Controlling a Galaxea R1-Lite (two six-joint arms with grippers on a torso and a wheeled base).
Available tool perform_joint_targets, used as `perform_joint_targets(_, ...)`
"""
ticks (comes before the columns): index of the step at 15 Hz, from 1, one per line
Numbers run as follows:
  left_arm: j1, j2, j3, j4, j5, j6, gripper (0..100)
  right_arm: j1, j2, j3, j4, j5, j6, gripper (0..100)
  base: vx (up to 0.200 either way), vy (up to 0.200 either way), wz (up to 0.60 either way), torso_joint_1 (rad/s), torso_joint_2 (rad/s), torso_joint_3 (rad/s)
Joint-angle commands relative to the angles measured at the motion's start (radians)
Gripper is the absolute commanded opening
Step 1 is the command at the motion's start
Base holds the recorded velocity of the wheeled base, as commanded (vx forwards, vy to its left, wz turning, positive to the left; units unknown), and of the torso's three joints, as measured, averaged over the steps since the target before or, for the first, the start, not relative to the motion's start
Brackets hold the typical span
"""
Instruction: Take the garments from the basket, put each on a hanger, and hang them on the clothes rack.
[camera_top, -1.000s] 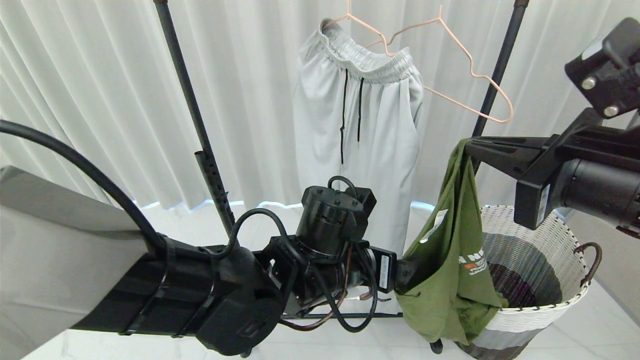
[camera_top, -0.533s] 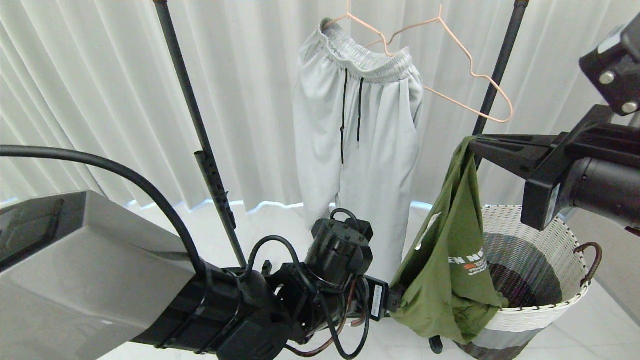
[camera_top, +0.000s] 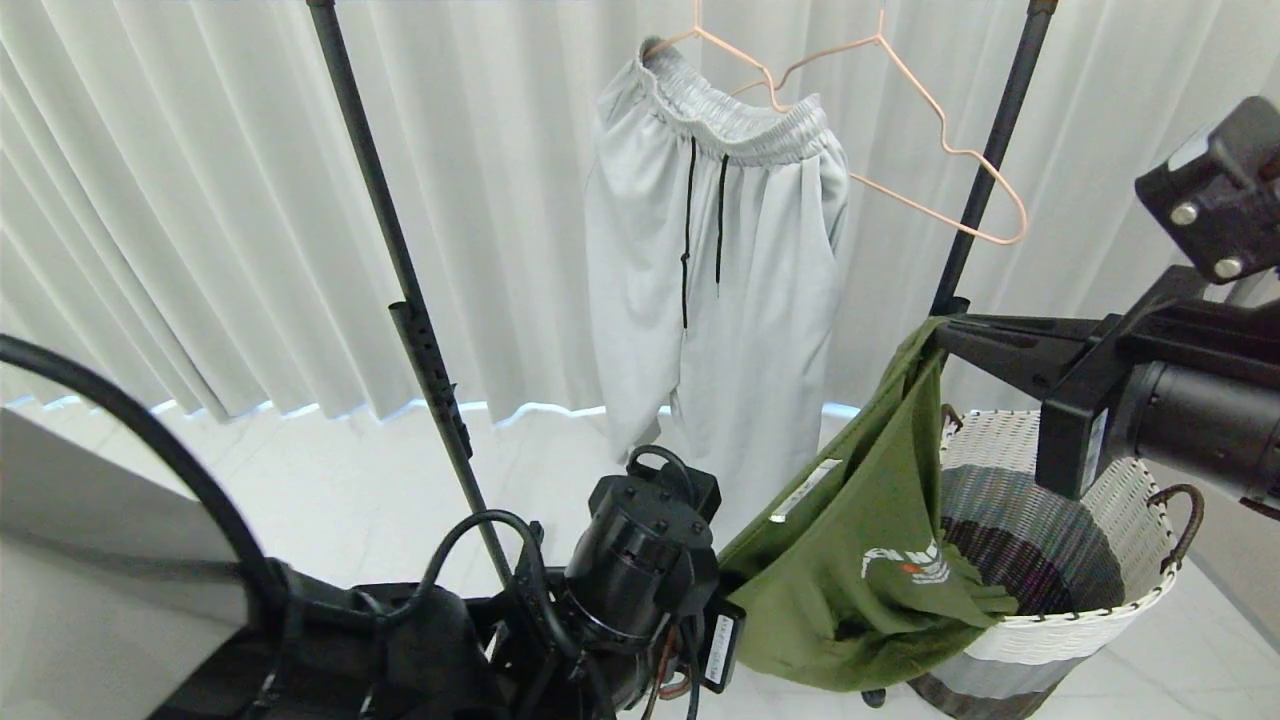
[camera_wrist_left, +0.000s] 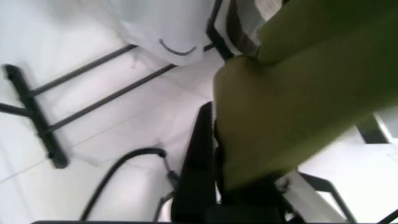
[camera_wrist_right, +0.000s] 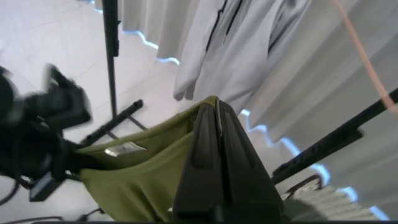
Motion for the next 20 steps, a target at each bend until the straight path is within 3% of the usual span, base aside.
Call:
perform_joint_targets(1, 0.061, -0.169, 0.003, 0.027, 0.006, 0.029, 0, -0.002, 0.015, 0.004, -0.003, -0.001, 0.032, 0, 0.0, 0.0, 0.0, 0.0, 0.0, 0.0)
perform_joint_targets(2, 0.104, -0.218, -0.061, 0.11, 0.004, 0.055, 0, -0.002, 0.028, -0.021, -0.003, -0.001, 0.054, 0, 0.0, 0.0, 0.0, 0.0, 0.0, 0.0)
perform_joint_targets(3, 0.144, -0.279, -0.165, 0.262, 0.004, 0.068, 0, -0.004, 0.045, -0.047, -0.003, -0.001, 0.077, 0, 0.0, 0.0, 0.0, 0.0, 0.0, 0.0)
perform_joint_targets(4, 0.155, -0.298, -0.214, 0.329, 0.004, 0.068, 0, -0.007, 0.051, -0.062, -0.005, -0.001, 0.084, 0, 0.0, 0.0, 0.0, 0.0, 0.0, 0.0)
perform_joint_targets(5, 0.182, -0.341, -0.394, 0.541, 0.004, 0.068, 0, -0.034, 0.077, -0.12, -0.005, -0.001, 0.097, 0, 0.0, 0.0, 0.0, 0.0, 0.0, 0.0)
perform_joint_targets(7, 0.189, -0.359, -0.555, 0.676, 0.004, 0.069, 0, -0.07, 0.094, -0.179, -0.003, -0.001, 0.097, 0, 0.0, 0.0, 0.0, 0.0, 0.0, 0.0)
perform_joint_targets(9, 0.195, -0.373, -0.757, 0.863, 0.002, 0.129, 0, -0.123, 0.095, -0.237, 0.003, -0.001, 0.092, 0, 0.0, 0.0, 0.0, 0.0, 0.0, 0.0)
perform_joint_targets(11, 0.192, -0.39, -0.787, 0.897, 0.006, 0.192, 0, -0.157, 0.062, -0.237, 0.024, -0.001, 0.084, 0, 0.0, 0.0, 0.0, 0.0, 0.0, 0.0)
perform_joint_targets(12, 0.178, -0.403, -0.739, 0.894, 0.012, 0.213, 0, -0.157, 0.032, -0.232, 0.06, -0.003, 0.083, 0, 0.0, 0.0, 0.0, 0.0, 0.0, 0.0)
perform_joint_targets(14, 0.084, -0.437, -0.665, 0.891, 0.035, 0.215, 0, -0.156, -0.043, -0.225, 0.147, -0.003, 0.08, 0, 0.0, 0.0, 0.0, 0.0, 0.0, 0.0)
perform_joint_targets(16, 0.058, -0.442, -0.653, 0.891, 0.055, 0.218, 0, -0.154, -0.081, -0.222, 0.19, -0.001, 0.078, 0, 0.0, 0.0, 0.0, 0.0, 0.0, 0.0)
perform_joint_targets(20, 0.02, -0.457, -0.655, 0.891, 0.139, 0.23, 0, -0.021, -0.126, -0.17, 0.231, -0.004, 0.015, 0, 0.0, 0.0, 0.0, 0.0, 0.0, 0.0)
